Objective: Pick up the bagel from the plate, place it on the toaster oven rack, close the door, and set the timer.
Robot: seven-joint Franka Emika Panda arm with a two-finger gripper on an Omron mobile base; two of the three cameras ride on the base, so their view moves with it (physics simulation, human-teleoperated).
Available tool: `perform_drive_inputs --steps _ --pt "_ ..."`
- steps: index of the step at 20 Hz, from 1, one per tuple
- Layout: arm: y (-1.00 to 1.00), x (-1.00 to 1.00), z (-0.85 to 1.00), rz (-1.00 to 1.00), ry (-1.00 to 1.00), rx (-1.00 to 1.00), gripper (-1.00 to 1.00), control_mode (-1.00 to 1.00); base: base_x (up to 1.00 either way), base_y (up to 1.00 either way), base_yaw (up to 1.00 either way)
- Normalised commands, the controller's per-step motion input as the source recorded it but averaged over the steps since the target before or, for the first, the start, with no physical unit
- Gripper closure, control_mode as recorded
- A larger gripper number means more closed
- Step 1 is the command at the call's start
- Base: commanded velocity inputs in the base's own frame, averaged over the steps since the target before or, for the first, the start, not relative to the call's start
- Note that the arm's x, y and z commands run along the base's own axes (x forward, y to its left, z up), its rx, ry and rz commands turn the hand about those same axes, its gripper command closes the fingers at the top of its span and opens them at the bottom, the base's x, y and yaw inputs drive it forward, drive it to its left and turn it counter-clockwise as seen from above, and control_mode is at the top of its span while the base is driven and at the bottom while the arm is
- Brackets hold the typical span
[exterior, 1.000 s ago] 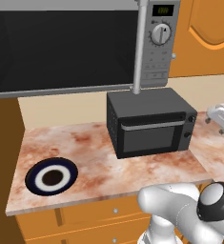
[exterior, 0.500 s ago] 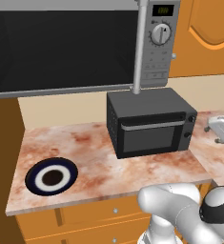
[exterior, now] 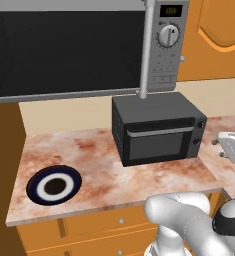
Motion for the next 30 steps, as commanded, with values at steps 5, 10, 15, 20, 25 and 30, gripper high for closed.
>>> perform_drive_inputs --steps 5,10,15,20,25,30 --pt "0.0 0.31 -0.15 0.0 0.0 0.06 -1.0 -1.0 0.0 0.0 0.0" --pt "0.0 0.39 -0.07 0.0 0.0 0.05 -1.0 -1.0 0.0 0.0 0.0" --pt "0.0 0.3 -0.19 0.0 0.0 0.04 -1.0 -1.0 0.0 0.0 0.0" --pt "0.0 0.22 -0.29 0.0 0.0 0.04 -1.0 -1.0 0.0 0.0 0.0" --pt "0.0 0.26 -0.12 0.0 0.0 0.04 -1.0 -1.0 0.0 0.0 0.0" --pt "0.0 0.25 0.0 0.0 0.0 0.04 -1.0 -1.0 0.0 0.0 0.0"
